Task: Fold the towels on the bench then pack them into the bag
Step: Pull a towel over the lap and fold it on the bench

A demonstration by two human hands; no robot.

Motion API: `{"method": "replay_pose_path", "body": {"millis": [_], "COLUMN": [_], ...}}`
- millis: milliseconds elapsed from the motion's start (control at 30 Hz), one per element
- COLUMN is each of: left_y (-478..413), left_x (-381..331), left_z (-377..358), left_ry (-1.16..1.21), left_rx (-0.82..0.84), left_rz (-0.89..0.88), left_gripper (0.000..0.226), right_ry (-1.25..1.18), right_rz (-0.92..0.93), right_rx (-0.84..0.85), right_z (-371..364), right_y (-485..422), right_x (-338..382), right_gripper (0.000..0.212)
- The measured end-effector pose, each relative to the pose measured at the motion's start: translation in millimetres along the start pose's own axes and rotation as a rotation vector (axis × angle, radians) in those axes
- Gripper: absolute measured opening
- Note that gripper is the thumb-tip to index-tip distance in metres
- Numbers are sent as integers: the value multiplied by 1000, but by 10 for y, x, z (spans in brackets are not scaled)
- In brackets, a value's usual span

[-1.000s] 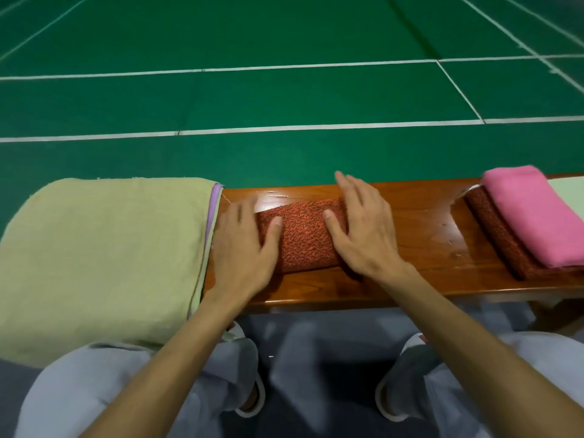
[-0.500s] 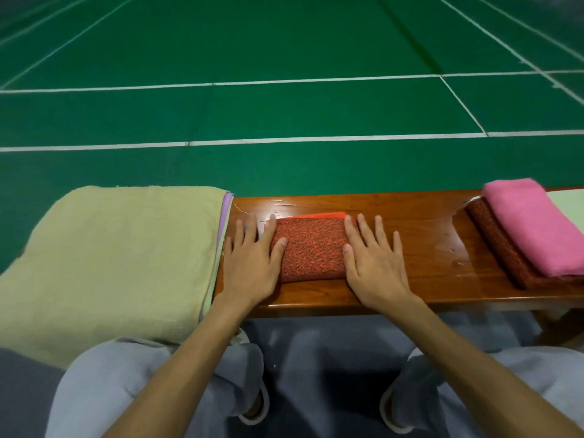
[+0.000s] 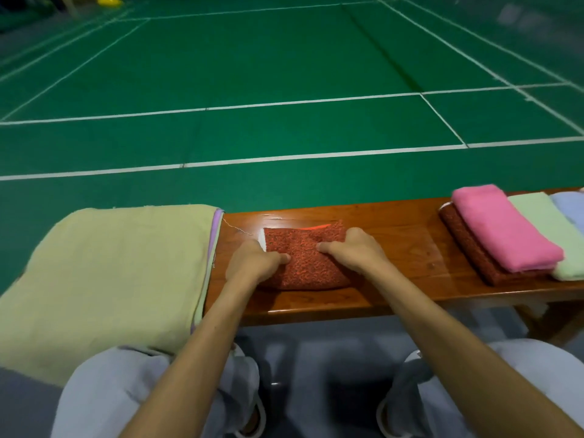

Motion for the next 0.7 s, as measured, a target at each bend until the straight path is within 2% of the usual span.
{"method": "replay_pose_path", "body": {"millis": [100, 167, 300, 333, 400, 533, 700], "left_y": [44, 116, 189, 186, 184, 164, 356], "left_x": [-60, -168, -506, -600, -832, -1410, -2315], "left_z": [-106, -171, -173, -194, -222, -374, -881], "left_ry": [381, 625, 830, 869, 954, 865, 655], "left_rx": [156, 284, 342, 339, 303, 256, 367], "left_rz": [58, 72, -95, -131, -215, -446, -674], "left_gripper": [51, 46, 37, 38, 44, 54, 50], "right_ry": [-485, -630, -705, -663, -552, -458, -434], "right_rz": [-7, 60, 354, 431, 549, 560, 493], "right_rx": [27, -33, -154, -184, -274, -418, -592], "right_z": [-14, 81, 425, 529, 760, 1188, 1840], "right_y": [-19, -18, -55, -64, -48, -86, -2], "right_x": [-120, -174, -175, -171, -152, -349, -891], "right_gripper": [43, 37, 81, 87, 85, 74, 54]}}
Point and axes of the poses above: each hand's wrist, its own y-axis away from the middle knuckle, its own z-axis out of the back of the hand, x = y × z, the point moved 7 cm from there along -y, towards the middle knuckle, and after that the axes turned 4 degrees about z, right-handed, at the moved point
